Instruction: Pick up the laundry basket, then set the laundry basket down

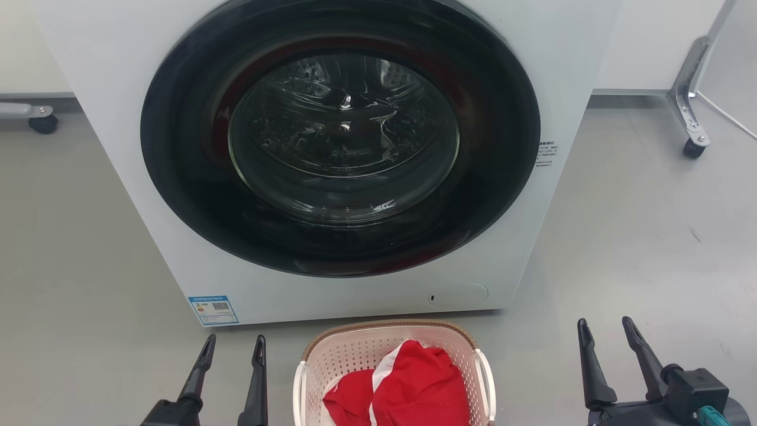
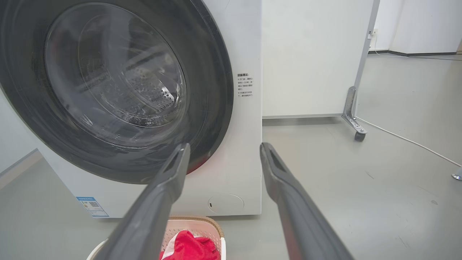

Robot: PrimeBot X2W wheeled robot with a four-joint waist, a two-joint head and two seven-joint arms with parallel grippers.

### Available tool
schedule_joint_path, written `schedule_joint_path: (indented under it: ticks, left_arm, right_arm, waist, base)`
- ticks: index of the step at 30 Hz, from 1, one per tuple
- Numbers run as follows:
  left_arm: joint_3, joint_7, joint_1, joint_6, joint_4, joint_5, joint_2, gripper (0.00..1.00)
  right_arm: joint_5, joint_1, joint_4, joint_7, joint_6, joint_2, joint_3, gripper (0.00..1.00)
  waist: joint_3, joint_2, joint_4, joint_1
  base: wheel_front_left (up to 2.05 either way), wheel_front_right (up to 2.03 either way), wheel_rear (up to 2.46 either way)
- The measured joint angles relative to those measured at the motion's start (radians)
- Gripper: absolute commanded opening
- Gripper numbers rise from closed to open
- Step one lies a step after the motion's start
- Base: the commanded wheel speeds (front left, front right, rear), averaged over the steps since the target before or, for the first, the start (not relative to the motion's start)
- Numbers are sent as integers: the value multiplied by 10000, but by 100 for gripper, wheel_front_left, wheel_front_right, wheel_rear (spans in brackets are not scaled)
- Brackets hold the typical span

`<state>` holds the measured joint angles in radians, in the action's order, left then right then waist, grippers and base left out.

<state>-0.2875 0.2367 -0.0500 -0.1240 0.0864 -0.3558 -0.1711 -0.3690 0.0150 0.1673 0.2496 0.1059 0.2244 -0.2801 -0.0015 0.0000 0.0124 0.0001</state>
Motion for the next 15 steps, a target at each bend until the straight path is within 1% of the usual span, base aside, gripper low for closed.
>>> schedule_joint_path:
  ticks: [15]
  left_arm:
    - [132, -305, -3, -4, -153, 150, 81, 100]
  right_arm:
    - [88, -58, -123, 0, 10, 0, 71, 100]
  waist:
    - [-20, 0, 25, 0]
  base:
    - [0, 0, 0]
